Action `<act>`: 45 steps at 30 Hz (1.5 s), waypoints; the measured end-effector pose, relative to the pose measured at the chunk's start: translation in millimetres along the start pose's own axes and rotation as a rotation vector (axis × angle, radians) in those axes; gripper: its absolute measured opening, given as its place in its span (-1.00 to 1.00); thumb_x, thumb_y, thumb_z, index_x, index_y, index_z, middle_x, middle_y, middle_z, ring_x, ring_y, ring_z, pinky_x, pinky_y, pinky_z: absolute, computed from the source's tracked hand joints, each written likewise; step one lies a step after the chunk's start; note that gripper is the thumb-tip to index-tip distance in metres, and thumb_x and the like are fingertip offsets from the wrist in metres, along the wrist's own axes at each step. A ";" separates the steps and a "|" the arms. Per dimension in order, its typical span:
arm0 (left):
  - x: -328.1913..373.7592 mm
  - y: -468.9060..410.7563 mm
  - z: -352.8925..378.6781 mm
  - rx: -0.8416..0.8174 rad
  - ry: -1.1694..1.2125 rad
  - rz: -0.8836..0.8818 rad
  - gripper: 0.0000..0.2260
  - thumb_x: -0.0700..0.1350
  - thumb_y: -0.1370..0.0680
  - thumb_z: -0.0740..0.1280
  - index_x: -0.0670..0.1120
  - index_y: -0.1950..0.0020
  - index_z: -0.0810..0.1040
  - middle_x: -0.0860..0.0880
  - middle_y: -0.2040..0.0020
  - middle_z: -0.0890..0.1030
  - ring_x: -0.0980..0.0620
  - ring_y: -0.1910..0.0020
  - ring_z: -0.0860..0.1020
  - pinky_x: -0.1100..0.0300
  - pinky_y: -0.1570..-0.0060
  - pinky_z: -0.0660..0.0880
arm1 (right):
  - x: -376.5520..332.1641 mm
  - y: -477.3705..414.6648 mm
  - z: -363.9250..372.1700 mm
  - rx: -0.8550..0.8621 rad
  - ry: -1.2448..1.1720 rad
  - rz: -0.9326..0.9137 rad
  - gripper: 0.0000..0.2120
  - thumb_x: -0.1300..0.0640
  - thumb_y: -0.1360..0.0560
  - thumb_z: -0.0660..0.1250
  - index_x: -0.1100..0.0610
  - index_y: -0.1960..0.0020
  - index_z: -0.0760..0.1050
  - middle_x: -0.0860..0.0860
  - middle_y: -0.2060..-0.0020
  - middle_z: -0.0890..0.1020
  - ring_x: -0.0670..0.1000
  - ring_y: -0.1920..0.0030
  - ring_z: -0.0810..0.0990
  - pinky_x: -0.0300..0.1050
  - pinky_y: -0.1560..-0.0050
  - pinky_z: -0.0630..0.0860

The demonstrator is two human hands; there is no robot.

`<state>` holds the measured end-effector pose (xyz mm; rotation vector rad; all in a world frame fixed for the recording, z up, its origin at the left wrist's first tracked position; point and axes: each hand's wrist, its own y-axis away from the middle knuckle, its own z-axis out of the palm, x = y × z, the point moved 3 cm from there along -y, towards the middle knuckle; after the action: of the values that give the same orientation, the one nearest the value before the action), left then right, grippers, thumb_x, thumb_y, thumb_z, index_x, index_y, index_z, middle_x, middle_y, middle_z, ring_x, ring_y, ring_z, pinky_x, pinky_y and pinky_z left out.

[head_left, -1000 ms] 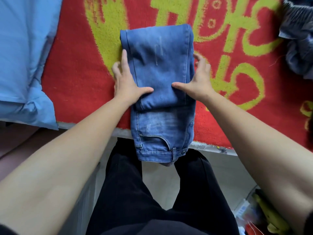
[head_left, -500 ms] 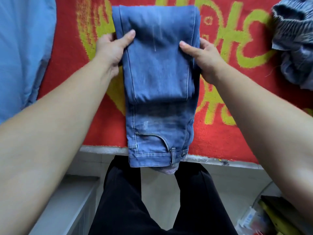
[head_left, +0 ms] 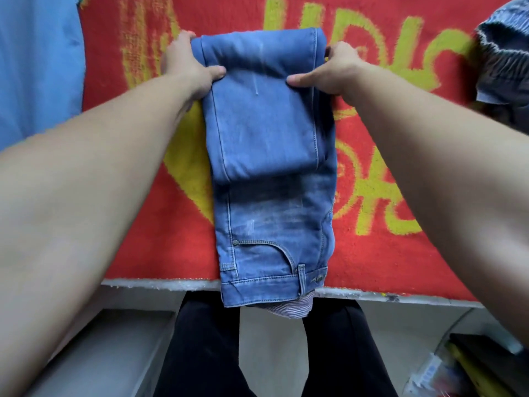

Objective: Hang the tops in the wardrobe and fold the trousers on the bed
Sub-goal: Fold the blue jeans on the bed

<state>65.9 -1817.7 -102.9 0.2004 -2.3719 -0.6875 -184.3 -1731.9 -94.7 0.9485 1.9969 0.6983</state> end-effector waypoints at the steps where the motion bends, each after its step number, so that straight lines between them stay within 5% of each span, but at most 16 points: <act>1: -0.1 -4.4 2.3 0.014 0.035 -0.021 -0.34 -0.06 -0.39 0.55 -0.01 -0.43 0.36 -0.02 -0.31 0.50 0.00 -0.28 0.49 0.13 -0.26 0.47 | -0.6 -3.5 4.4 0.035 -0.007 0.011 -0.15 -0.15 -0.15 0.68 0.10 -0.31 0.42 -0.02 -0.20 0.56 0.05 -0.19 0.58 0.02 -0.24 0.54; 4: 3.4 -12.2 6.7 -0.035 0.219 -0.134 -0.39 -0.23 -0.38 0.54 0.01 -0.36 0.39 -0.01 -0.23 0.52 0.02 -0.17 0.53 0.19 0.04 0.56 | -3.5 -7.2 11.6 0.077 -0.062 0.033 -0.19 -0.07 -0.18 0.69 0.11 -0.30 0.40 -0.01 -0.20 0.54 0.04 -0.20 0.56 0.00 -0.24 0.53; 6: 5.4 -13.2 6.1 -0.073 0.230 -0.128 -0.41 -0.25 -0.39 0.53 -0.05 -0.36 0.40 -0.04 -0.23 0.53 0.02 -0.16 0.55 0.16 -0.06 0.57 | -6.2 -5.1 7.1 0.068 -0.103 0.023 -0.38 -0.02 -0.20 0.69 0.07 -0.12 0.45 -0.03 -0.10 0.57 -0.01 -0.09 0.59 -0.10 -0.13 0.56; 8: 12.8 -9.4 -0.9 -0.078 0.235 -0.086 -0.47 -0.24 -0.40 0.52 -0.12 -0.34 0.45 -0.06 -0.21 0.57 0.03 -0.13 0.59 0.16 -0.11 0.57 | -14.7 3.8 -3.7 0.046 -0.158 -0.036 -0.57 0.07 -0.22 0.68 0.03 0.11 0.46 -0.12 0.11 0.61 -0.16 0.16 0.61 -0.30 0.19 0.55; 10: 30.4 -2.0 -17.5 -0.067 0.300 0.005 -0.54 -0.25 -0.41 0.50 -0.15 -0.29 0.51 -0.06 -0.17 0.62 0.04 -0.11 0.62 0.20 -0.06 0.59 | -29.7 17.8 -20.1 0.063 -0.244 -0.134 -0.65 0.17 -0.22 0.67 0.05 0.14 0.54 -0.16 0.20 0.65 -0.26 0.29 0.62 -0.36 0.32 0.52; 14: 89.0 17.1 -71.6 0.029 0.411 0.255 -0.53 -0.26 -0.35 0.53 -0.17 -0.24 0.55 -0.05 -0.14 0.65 0.06 -0.09 0.63 0.23 -0.05 0.57 | -72.0 48.7 -70.4 0.188 -0.382 -0.344 -0.58 0.26 -0.20 0.61 0.08 -0.01 0.61 -0.06 0.06 0.71 -0.14 0.09 0.70 -0.23 0.10 0.63; 18: 122.6 41.1 -111.7 0.107 0.262 0.459 -0.56 -0.18 -0.27 0.44 -0.09 -0.13 0.54 0.00 -0.09 0.62 0.11 -0.05 0.60 0.20 -0.10 0.55 | -91.3 83.8 -105.5 0.192 -0.327 -0.499 -0.58 0.27 -0.19 0.52 0.09 -0.03 0.60 -0.02 0.03 0.70 -0.16 0.10 0.68 -0.22 0.12 0.60; 22: 94.8 87.9 -110.7 0.214 -0.116 0.627 -0.67 -0.08 -0.27 0.38 -0.03 -0.02 0.50 -0.06 -0.01 0.47 -0.06 -0.02 0.50 0.09 -0.01 0.43 | -54.2 115.5 -99.9 0.213 -0.127 -0.534 -0.54 0.21 -0.23 0.57 0.14 -0.11 0.59 0.06 -0.02 0.67 -0.05 0.01 0.62 -0.02 -0.08 0.60; 25: 43.6 142.9 -76.3 0.244 -0.179 0.713 -0.70 -0.20 -0.28 0.35 -0.14 -0.01 0.50 -0.13 -0.08 0.55 -0.16 -0.02 0.52 -0.02 0.04 0.47 | -4.1 139.6 -65.6 0.285 0.042 -0.546 -0.57 0.16 -0.31 0.58 0.17 -0.14 0.58 0.13 -0.05 0.54 0.03 -0.05 0.52 -0.14 -0.13 0.48; 29: -35.1 203.8 -24.5 0.181 -0.271 0.756 -0.71 -0.25 -0.27 0.40 -0.12 0.04 0.48 -0.03 -0.35 0.54 -0.14 -0.20 0.51 0.06 -0.03 0.50 | 72.2 175.2 -8.9 0.313 0.169 -0.632 -0.60 0.31 -0.30 0.48 0.13 -0.12 0.59 0.13 -0.16 0.48 0.14 -0.21 0.51 -0.05 -0.16 0.49; 32: -83.8 230.4 10.6 -0.029 -0.401 0.707 -0.67 -0.33 -0.24 0.40 -0.14 0.02 0.52 -0.04 -0.41 0.48 -0.13 -0.29 0.46 -0.01 -0.06 0.57 | 125.8 194.7 26.1 0.205 0.429 -0.632 -0.56 0.37 -0.33 0.39 0.08 -0.17 0.59 0.16 -0.30 0.47 0.23 -0.28 0.47 0.09 -0.10 0.53; 35: -105.7 246.6 29.5 -0.228 -0.554 0.676 -0.69 -0.29 -0.26 0.36 -0.16 0.02 0.52 -0.08 -0.50 0.37 -0.18 -0.41 0.38 -0.12 -0.10 0.52 | 154.5 205.2 42.9 0.080 0.573 -0.605 -0.43 0.45 -0.34 0.27 0.06 -0.27 0.58 0.21 -0.42 0.40 0.26 -0.37 0.41 0.12 -0.25 0.48; 38: -93.9 245.6 21.1 -0.126 -0.485 0.741 -0.83 -0.10 -0.35 0.38 -0.14 0.11 0.57 -0.10 -0.35 0.54 -0.18 -0.28 0.49 -0.07 -0.04 0.50 | 145.8 211.0 35.7 0.232 0.467 -0.666 -0.57 0.41 -0.35 0.28 0.11 -0.14 0.65 0.27 -0.35 0.46 0.30 -0.31 0.46 0.15 -0.25 0.47; 41: -68.0 226.5 6.9 0.005 -0.488 0.866 -0.53 0.16 -0.36 0.48 -0.15 -0.09 0.59 -0.15 -0.32 0.52 -0.20 -0.31 0.46 -0.06 -0.19 0.42 | 119.3 211.5 24.2 0.389 0.443 -0.815 -0.66 0.11 -0.49 0.36 0.16 -0.24 0.59 0.32 -0.41 0.37 0.31 -0.39 0.39 0.18 -0.34 0.39; 45: -39.1 189.8 12.6 -0.193 -0.833 0.754 0.14 0.41 -0.21 0.47 -0.03 -0.61 0.05 -0.21 -0.61 -0.10 -0.19 -0.59 -0.11 -0.25 -0.49 0.01 | 92.8 191.6 29.7 0.211 0.815 -0.828 0.07 -0.42 -0.31 0.41 0.12 -0.60 0.12 0.34 -0.56 -0.01 0.33 -0.57 -0.02 0.27 -0.52 0.08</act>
<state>94.5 -1638.7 -33.0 -1.2174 -2.7760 -0.6744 -125.3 -1543.8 -8.8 -0.1856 2.9073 0.4100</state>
